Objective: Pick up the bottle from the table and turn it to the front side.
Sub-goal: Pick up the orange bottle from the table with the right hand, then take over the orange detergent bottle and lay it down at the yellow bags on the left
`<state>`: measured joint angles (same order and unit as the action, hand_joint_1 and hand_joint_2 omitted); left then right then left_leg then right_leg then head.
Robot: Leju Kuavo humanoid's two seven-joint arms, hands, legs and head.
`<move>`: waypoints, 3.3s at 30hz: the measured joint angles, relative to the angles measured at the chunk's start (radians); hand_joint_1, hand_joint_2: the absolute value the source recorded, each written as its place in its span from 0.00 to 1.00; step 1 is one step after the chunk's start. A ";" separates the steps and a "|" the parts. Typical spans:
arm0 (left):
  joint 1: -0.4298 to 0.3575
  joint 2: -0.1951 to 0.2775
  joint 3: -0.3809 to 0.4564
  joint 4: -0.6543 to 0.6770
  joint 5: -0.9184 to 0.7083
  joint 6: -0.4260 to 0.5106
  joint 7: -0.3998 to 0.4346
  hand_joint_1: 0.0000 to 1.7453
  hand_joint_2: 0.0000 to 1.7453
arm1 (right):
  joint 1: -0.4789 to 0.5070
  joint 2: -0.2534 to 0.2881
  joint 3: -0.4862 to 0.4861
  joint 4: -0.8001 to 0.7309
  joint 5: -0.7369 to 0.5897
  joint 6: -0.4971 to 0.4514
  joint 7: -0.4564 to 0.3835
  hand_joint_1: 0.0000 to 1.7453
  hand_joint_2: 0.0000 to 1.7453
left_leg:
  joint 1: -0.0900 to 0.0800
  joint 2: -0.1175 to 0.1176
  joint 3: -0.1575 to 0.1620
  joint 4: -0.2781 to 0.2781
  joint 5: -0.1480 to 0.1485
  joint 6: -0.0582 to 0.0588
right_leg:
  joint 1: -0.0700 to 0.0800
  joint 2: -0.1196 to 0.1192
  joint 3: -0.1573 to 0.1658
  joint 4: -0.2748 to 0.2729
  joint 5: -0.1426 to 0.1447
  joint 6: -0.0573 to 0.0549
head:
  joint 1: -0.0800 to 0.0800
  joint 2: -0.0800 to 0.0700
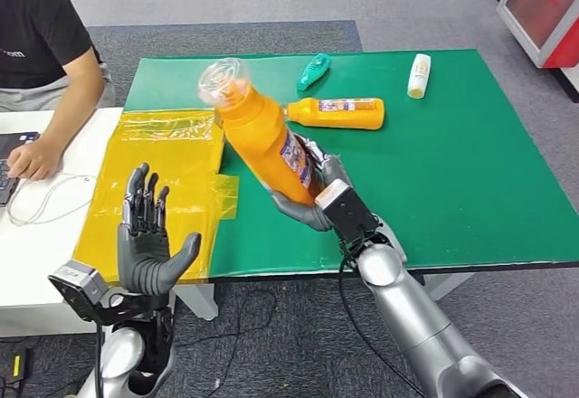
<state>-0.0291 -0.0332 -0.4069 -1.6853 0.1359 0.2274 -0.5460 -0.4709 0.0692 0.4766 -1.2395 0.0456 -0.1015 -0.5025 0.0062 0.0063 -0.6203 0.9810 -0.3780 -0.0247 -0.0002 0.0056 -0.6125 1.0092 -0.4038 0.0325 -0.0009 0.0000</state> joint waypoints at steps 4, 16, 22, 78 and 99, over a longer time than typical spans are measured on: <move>-0.031 -0.007 -0.010 0.004 0.021 -0.003 -0.003 0.00 1.00 | 0.030 0.000 0.004 -0.042 -0.017 0.009 0.004 1.00 1.00 | 0.000 0.000 0.000 0.000 0.000 0.000 | 0.000 0.000 0.000 0.000 0.000 0.000 | 0.000 0.000; -0.166 -0.008 -0.065 0.011 0.020 -0.053 0.002 0.00 1.00 | 0.055 -0.006 0.089 -0.053 0.135 -0.115 -0.029 1.00 1.00 | 0.000 0.000 0.000 0.000 0.000 0.000 | 0.000 0.000 0.000 0.000 0.000 0.000 | 0.000 0.000; -0.198 -0.013 -0.090 -0.001 0.056 -0.074 0.021 0.00 1.00 | 0.054 -0.012 0.107 -0.054 0.159 -0.120 -0.038 1.00 1.00 | 0.000 0.000 -0.001 0.000 0.000 0.000 | 0.000 0.000 0.000 0.000 0.000 0.000 | 0.000 0.000; -0.335 -0.046 -0.064 0.052 0.273 -0.167 0.140 0.00 1.00 | 0.063 -0.057 0.177 -0.244 0.198 -0.165 -0.021 1.00 1.00 | 0.000 0.000 -0.001 0.000 0.000 0.000 | 0.000 0.000 -0.001 0.000 0.000 0.000 | 0.000 0.000; -0.350 -0.019 -0.093 0.085 0.492 -0.399 0.331 0.00 1.00 | 0.070 -0.090 0.176 -0.244 0.275 -0.138 -0.029 1.00 1.00 | 0.000 0.000 -0.002 0.000 0.000 0.000 | 0.000 0.000 -0.001 0.000 0.000 0.000 | 0.000 0.000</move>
<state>-0.3790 -0.0525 -0.4999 -1.6006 0.6281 -0.1713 -0.2151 -0.4013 -0.0203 0.6527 -1.4832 0.3205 -0.2398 -0.5316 0.0061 0.0062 -0.6218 0.9810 -0.3776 -0.0247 -0.0002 0.0056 -0.6137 1.0094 -0.4034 0.0329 -0.0009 0.0000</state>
